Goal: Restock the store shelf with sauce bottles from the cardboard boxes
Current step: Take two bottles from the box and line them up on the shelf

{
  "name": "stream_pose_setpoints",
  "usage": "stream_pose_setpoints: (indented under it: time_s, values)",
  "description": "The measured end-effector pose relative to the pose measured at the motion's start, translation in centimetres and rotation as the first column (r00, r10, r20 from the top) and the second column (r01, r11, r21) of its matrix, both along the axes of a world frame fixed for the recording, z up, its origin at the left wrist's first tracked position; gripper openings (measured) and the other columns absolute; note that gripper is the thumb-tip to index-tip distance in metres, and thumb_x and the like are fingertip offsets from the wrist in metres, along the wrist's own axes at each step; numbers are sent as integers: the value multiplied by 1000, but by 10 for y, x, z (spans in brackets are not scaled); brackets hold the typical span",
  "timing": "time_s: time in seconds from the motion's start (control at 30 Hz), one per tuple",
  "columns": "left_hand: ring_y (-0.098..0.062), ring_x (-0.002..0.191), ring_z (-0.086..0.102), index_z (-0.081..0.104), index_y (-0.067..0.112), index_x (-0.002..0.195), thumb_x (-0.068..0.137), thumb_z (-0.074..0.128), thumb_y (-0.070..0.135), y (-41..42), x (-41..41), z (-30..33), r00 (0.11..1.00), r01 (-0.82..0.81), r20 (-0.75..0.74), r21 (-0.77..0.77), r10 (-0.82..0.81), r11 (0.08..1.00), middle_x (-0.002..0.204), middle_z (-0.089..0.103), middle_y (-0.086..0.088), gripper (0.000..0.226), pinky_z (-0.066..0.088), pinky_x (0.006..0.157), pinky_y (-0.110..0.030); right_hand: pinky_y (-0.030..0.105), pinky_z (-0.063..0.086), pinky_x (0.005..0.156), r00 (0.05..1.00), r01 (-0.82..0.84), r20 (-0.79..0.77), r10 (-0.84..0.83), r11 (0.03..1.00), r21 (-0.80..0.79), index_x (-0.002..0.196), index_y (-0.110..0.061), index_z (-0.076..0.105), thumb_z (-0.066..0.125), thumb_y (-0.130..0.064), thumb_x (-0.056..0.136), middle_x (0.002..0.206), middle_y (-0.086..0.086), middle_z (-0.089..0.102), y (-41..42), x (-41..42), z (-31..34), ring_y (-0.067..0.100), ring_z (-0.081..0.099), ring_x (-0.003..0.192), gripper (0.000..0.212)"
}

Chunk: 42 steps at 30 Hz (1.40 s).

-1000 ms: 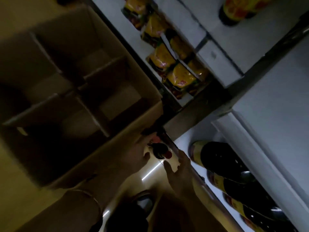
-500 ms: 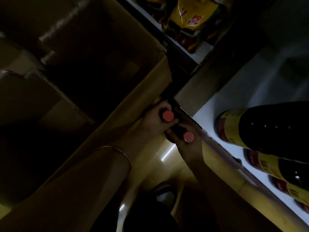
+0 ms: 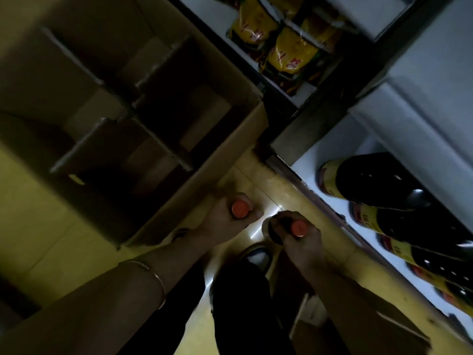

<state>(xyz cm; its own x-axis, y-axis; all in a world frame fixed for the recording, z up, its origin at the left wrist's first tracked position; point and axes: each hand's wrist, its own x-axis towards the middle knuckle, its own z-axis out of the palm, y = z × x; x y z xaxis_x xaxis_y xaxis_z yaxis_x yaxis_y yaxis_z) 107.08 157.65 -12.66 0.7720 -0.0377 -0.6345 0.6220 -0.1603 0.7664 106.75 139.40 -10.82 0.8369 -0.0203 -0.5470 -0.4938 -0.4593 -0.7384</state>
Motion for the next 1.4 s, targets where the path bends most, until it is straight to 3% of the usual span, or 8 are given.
stream_pose_setpoints:
  time_s: [0.17,0.33,0.43,0.57,0.77,1.1,1.2,1.4]
  values:
    - [-15,75,60,59,13,70,75,80,33,22,-23,104,995,-102,2,-31,102,994,75,62,-7,29,48,74,-28,11,46,81,996,-71,66,66,994,83,89,-11,72,75,-15,83,93,-4,72,5,-6,111,3,65,88,8]
    - [1,90,59,59,0,73,79,77,20,44,-28,223,980,-43,196,-15,45,999,87,64,-25,27,43,85,-13,6,43,79,968,-156,210,140,986,60,88,-11,72,74,-15,83,93,-11,71,28,-1,228,-4,64,88,6]
    - [-10,103,64,60,12,73,77,73,36,58,-22,288,947,56,316,4,-55,998,86,67,-14,27,41,92,-12,17,50,78,959,-129,261,108,990,63,84,-14,72,74,-18,84,85,-12,71,39,1,298,1,65,84,4]
    - [-20,77,66,63,6,74,79,68,43,71,-12,376,887,87,449,66,-107,994,75,66,-7,38,51,74,-25,29,50,81,953,-11,304,-17,996,90,84,-26,70,73,-25,85,87,-15,70,48,-10,388,4,65,88,3]
    - [-23,64,65,64,1,68,80,67,41,77,-4,481,767,236,595,87,-240,968,65,65,-8,42,53,63,-34,21,49,68,870,179,435,-233,970,163,75,-12,69,77,-26,78,74,-5,69,53,-38,500,6,64,72,16]
    - [-18,54,64,63,15,59,78,69,35,-17,10,629,336,659,804,171,-490,732,58,66,0,28,52,54,-32,13,44,55,607,427,678,-415,890,163,60,-17,65,75,-27,71,60,-5,65,-8,-106,646,4,59,58,19]
    - [-19,54,64,64,13,57,76,70,34,-63,-8,660,283,729,835,133,-473,671,58,67,-4,29,52,55,-31,9,41,53,545,509,716,-436,851,131,59,-11,64,79,-14,78,55,-9,63,-36,-141,675,-1,58,54,24]
    - [-26,57,64,64,12,57,74,69,35,-162,-78,712,166,889,845,95,-508,449,56,66,-4,29,54,61,-42,20,48,56,389,657,779,-491,741,138,55,-10,65,69,-31,70,59,3,67,-100,-230,721,12,63,57,26]
